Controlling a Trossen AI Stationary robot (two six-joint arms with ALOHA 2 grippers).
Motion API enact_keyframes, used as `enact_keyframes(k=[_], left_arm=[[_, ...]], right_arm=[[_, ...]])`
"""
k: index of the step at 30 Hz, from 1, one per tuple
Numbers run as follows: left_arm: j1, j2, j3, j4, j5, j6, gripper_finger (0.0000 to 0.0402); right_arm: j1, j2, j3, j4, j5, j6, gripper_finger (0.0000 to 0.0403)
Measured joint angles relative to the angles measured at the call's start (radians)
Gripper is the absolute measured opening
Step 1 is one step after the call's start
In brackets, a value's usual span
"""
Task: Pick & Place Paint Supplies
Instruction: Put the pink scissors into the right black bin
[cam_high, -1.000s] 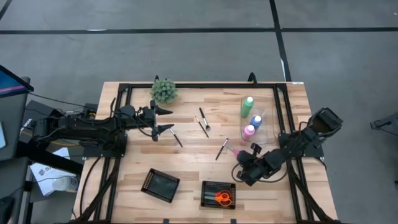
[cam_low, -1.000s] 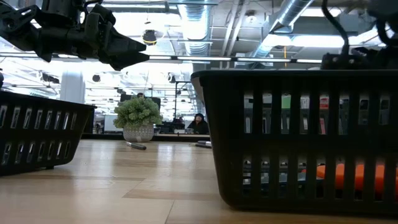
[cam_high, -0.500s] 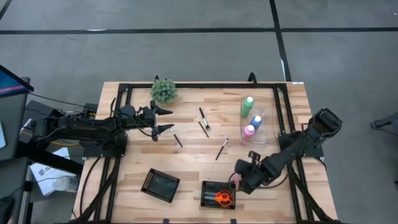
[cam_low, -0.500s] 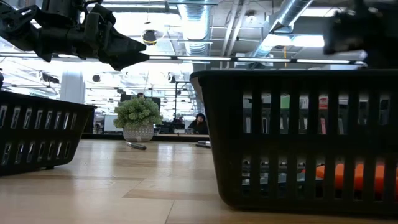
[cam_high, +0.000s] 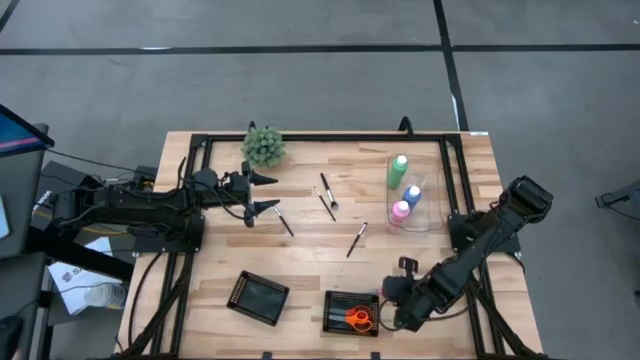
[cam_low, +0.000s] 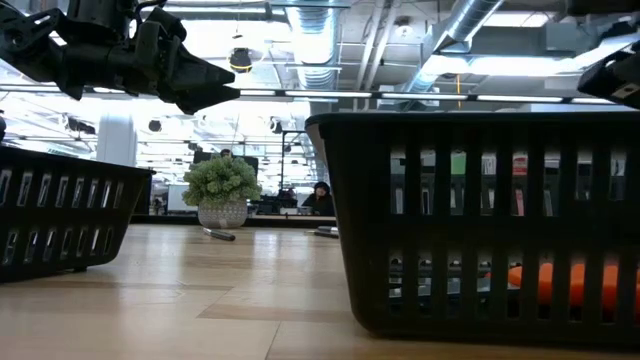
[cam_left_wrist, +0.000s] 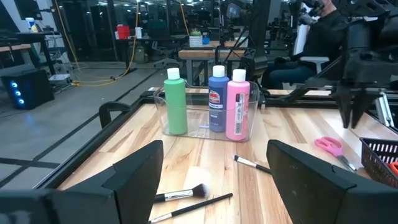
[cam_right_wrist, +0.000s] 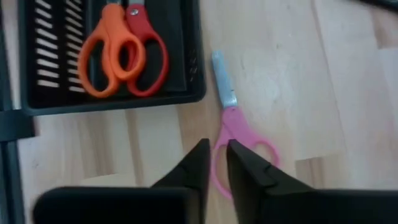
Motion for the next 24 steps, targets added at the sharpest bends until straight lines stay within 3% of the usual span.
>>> enact_keyframes(k=[8, 13, 18, 24], left_arm=[[0.0, 0.0, 0.0, 0.0, 0.0, 0.0, 0.028], [0.0, 0.0, 0.0, -0.002, 0.0, 0.0, 0.028], [0.0, 0.0, 0.0, -0.003, 0.0, 0.001, 0.028], [0.0, 0.0, 0.0, -0.003, 0.0, 0.001, 0.028]], right_arm=[[0.024, 0.037, 0.001, 0.011, -0.007, 0.006, 0.0156], [0.035, 0.13, 0.001, -0.003, -0.017, 0.008, 0.0198], [0.044, 0.203, 0.01, -0.017, -0.045, 0.01, 0.0197], [0.042, 0.29, 0.107, -0.147, -0.069, 0.042, 0.0139]])
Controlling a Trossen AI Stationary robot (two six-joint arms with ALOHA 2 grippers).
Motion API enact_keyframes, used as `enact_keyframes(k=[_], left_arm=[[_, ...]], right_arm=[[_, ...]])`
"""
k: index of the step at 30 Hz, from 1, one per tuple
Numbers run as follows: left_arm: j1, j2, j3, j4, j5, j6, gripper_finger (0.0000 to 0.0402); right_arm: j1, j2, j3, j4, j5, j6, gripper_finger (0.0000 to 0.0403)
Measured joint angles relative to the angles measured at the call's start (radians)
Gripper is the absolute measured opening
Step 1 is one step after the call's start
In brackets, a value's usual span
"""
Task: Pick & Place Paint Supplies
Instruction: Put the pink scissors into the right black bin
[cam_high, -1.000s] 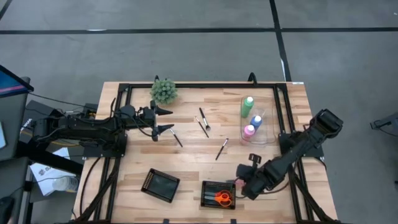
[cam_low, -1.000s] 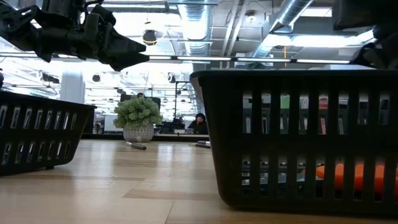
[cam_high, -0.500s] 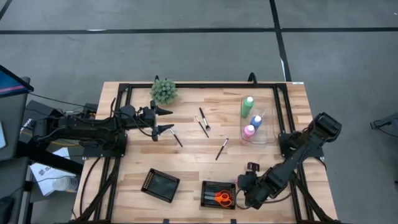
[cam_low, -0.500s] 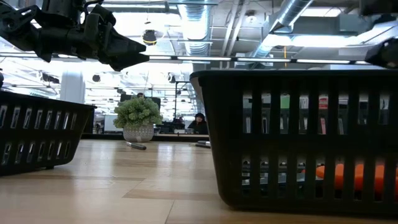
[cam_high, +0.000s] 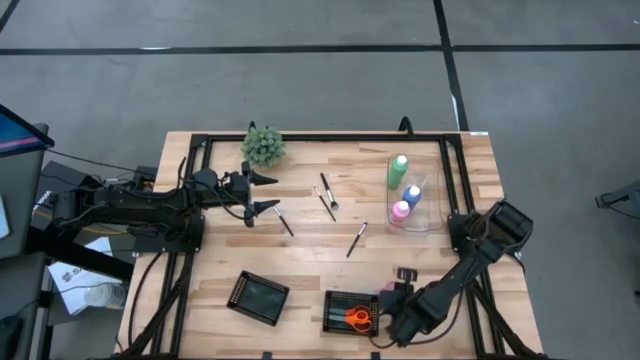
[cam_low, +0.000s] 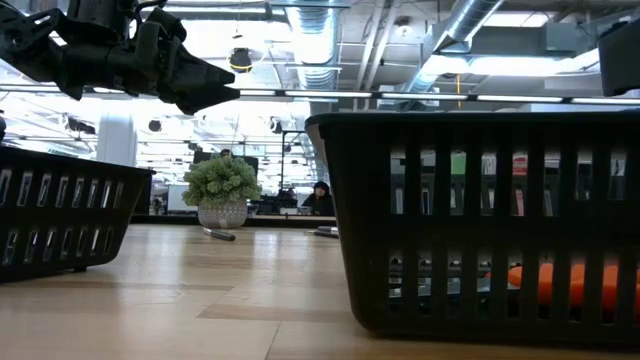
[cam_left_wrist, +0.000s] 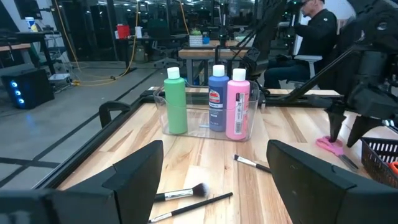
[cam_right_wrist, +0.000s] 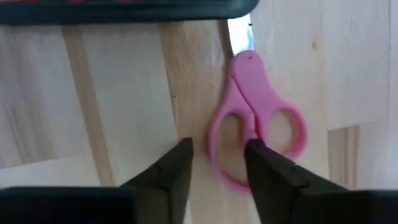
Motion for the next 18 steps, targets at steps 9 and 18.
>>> enact_keyframes(k=[9, 18], left_arm=[[0.0, 0.0, 0.0, 0.001, 0.0, 0.0, 0.028], [0.0, 0.0, 0.0, -0.002, 0.0, 0.0, 0.028]], right_arm=[[0.0, 0.099, 0.157, -0.151, -0.014, -0.065, 0.001], [0.0, 0.096, 0.226, -0.268, -0.005, -0.006, 0.0002]])
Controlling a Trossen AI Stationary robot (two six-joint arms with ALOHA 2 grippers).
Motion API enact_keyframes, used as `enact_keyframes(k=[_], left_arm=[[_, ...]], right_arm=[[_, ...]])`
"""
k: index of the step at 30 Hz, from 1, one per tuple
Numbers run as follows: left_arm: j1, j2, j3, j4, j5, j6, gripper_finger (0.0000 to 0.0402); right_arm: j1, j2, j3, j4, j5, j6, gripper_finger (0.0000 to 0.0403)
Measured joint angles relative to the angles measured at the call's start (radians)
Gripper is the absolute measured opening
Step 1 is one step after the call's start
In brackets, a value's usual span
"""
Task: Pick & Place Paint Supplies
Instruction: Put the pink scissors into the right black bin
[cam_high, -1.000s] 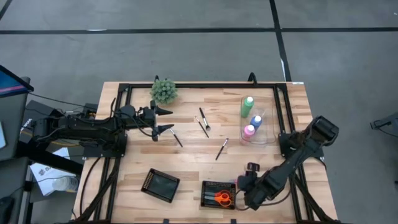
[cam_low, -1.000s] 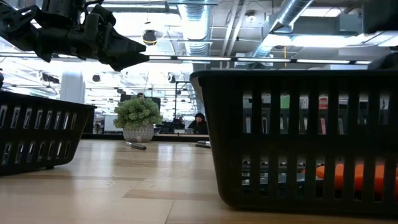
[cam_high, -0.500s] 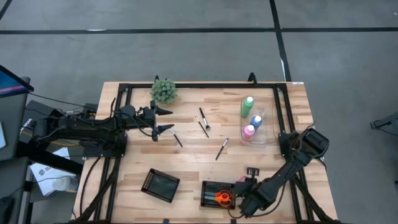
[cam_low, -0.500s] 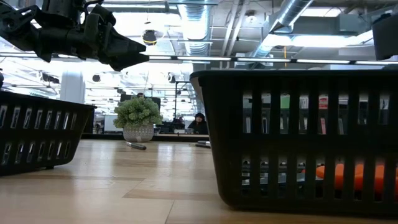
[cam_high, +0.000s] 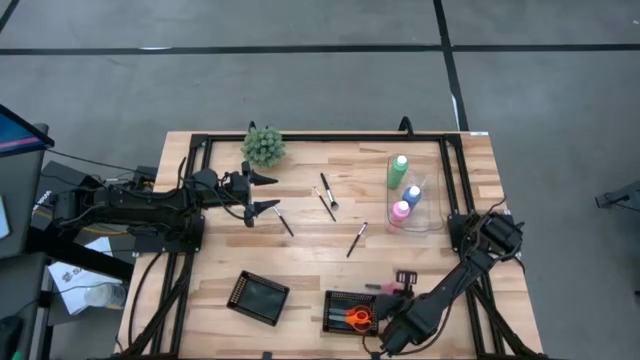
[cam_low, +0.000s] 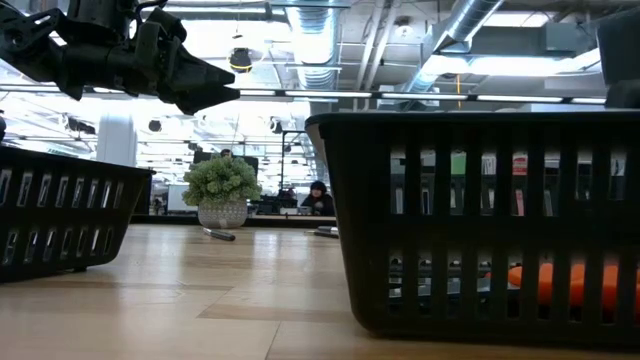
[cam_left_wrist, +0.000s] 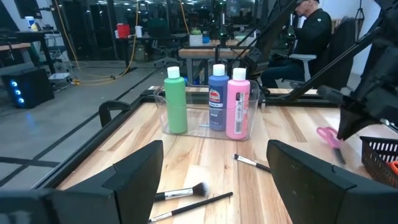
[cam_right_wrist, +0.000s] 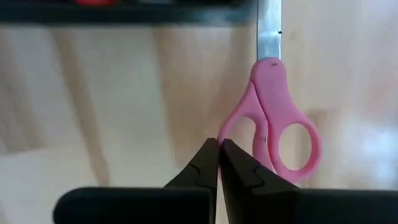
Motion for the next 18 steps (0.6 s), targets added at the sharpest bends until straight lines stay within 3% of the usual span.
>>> enact_keyframes(k=[9, 18], left_arm=[[0.0, 0.0, 0.0, -0.002, 0.0, -0.002, 0.028], [0.0, 0.0, 0.0, -0.002, 0.0, -0.002, 0.028]], right_arm=[[0.007, -0.002, 0.068, -0.138, 0.019, 0.027, 0.0001], [0.007, -0.003, 0.208, -0.21, 0.149, -0.025, 0.0]])
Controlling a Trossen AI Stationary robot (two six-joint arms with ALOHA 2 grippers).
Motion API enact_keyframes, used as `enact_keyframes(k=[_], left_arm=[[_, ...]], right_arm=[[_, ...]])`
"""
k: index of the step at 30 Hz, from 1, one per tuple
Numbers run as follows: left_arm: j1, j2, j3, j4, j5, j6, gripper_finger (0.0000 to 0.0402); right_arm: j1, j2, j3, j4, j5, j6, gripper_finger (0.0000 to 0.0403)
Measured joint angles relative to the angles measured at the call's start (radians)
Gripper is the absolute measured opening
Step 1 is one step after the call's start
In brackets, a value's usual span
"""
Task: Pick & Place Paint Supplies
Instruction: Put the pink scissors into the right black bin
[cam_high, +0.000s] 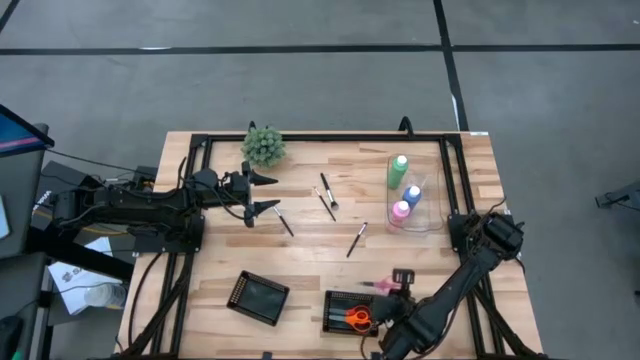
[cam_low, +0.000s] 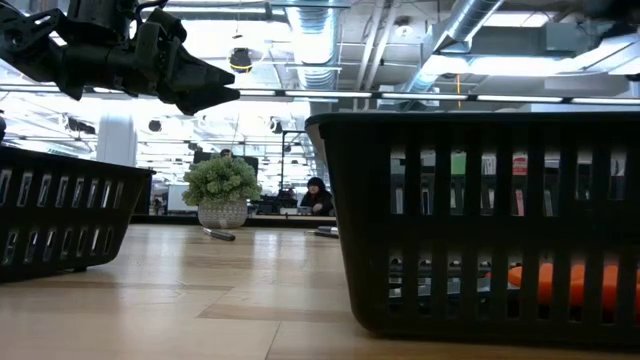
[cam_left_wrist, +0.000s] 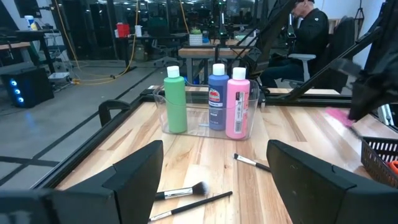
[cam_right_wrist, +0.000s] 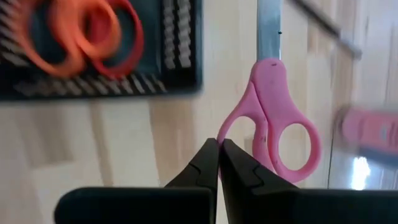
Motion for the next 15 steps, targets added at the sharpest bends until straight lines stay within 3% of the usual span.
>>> enact_keyframes(k=[7, 15], left_arm=[[0.0, 0.0, 0.0, 0.0, 0.0, 0.0, 0.028], [0.0, 0.0, 0.0, 0.0, 0.0, 0.001, 0.028]], right_arm=[[-0.022, -0.002, 0.071, 0.169, 0.053, -0.164, 0.0], [-0.09, 0.008, 0.06, 0.406, -0.046, -0.304, 0.0]])
